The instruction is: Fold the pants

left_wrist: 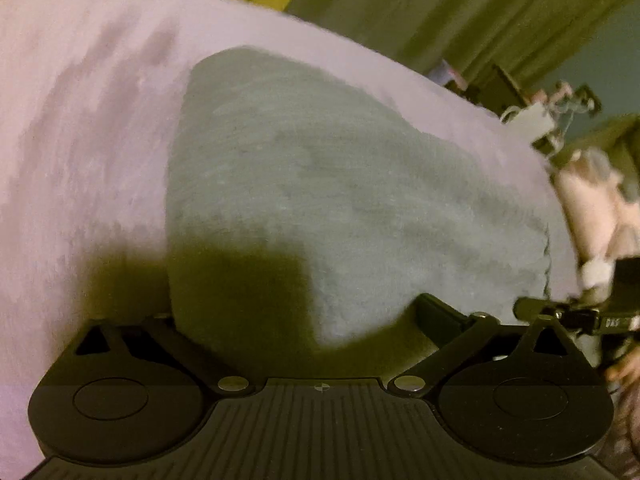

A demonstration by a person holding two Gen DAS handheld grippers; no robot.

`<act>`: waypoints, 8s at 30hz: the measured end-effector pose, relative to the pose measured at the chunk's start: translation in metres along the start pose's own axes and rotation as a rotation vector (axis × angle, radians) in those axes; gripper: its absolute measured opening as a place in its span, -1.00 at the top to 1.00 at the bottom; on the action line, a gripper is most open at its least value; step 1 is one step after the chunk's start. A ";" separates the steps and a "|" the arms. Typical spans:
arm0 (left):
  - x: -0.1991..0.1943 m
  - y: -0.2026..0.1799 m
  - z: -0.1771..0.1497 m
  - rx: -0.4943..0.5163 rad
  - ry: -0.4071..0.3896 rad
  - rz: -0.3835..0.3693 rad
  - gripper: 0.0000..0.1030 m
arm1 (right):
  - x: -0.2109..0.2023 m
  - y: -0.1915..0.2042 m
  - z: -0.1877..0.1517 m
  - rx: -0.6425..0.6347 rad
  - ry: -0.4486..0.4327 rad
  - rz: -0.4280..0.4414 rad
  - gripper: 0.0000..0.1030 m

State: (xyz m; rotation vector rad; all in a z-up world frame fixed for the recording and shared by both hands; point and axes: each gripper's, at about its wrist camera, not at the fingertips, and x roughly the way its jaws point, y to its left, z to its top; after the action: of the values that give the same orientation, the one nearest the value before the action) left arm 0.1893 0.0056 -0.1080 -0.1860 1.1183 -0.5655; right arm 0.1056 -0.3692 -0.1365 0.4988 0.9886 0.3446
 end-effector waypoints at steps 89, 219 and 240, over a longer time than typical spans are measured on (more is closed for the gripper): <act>-0.061 -0.029 -0.110 -0.277 -0.278 0.342 -0.87 | -0.031 0.077 -0.098 0.006 -0.117 -0.495 -0.91; -0.138 -0.180 -0.051 0.077 -0.070 0.580 -0.98 | -0.085 0.215 -0.032 -0.033 0.120 -0.631 -0.92; -0.134 -0.177 -0.052 0.072 -0.057 0.585 -0.98 | -0.080 0.211 -0.033 -0.036 0.130 -0.630 -0.92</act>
State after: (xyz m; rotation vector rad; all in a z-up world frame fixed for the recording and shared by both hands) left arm 0.0423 -0.0675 0.0495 0.1855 1.0325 -0.0767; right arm 0.0251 -0.2248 0.0203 0.1147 1.2072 -0.1730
